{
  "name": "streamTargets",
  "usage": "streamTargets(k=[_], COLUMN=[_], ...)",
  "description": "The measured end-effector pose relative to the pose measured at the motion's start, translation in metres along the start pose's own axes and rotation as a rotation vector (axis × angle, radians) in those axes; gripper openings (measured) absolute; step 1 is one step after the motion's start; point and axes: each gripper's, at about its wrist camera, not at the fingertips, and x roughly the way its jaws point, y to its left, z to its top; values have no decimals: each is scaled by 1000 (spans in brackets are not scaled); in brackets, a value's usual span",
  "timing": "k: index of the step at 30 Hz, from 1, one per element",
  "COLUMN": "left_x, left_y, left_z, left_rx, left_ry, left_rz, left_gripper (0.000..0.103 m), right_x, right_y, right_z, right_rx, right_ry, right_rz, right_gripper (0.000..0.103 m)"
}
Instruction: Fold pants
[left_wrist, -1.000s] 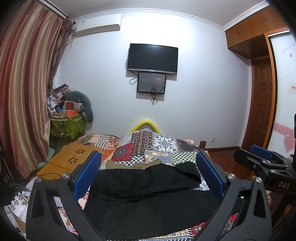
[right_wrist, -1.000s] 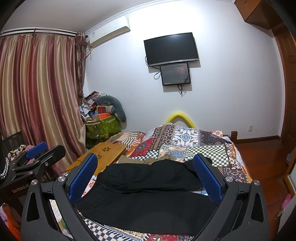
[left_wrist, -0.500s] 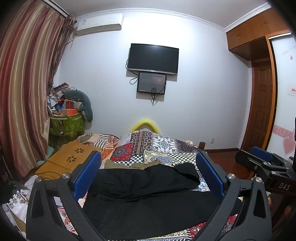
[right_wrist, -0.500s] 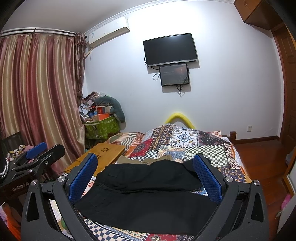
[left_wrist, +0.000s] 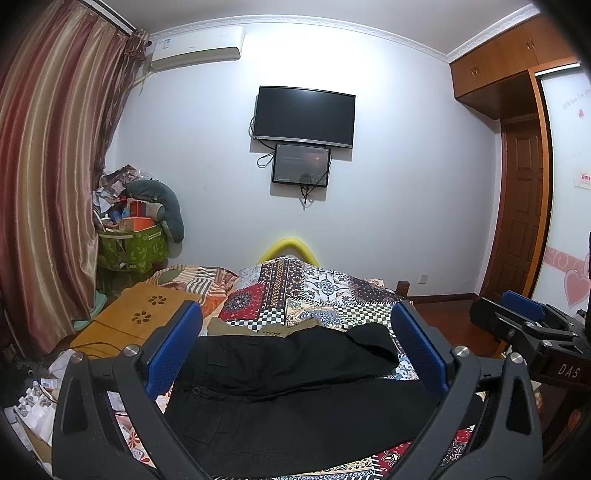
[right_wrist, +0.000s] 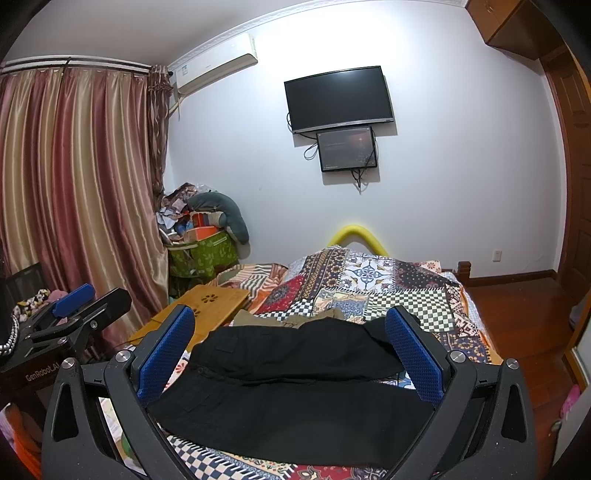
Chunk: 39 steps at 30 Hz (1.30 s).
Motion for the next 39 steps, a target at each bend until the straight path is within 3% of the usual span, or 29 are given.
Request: streamTargets(k=[27, 34, 39], left_x=[5, 38, 84], left_y=[-4, 11, 30], left_z=[0, -5, -16], left_rx=[11, -3, -2], left_ry=[6, 66, 165], left_rz=[-4, 21, 60], left_gripper=[103, 103, 103], right_x=[4, 28, 54], right_y=[-8, -37, -77], right_z=[-3, -13, -26], right_rx=[-8, -5, 14], right_ry=[-5, 50, 119], right_rz=[-12, -104, -207], right_gripper=[103, 103, 103])
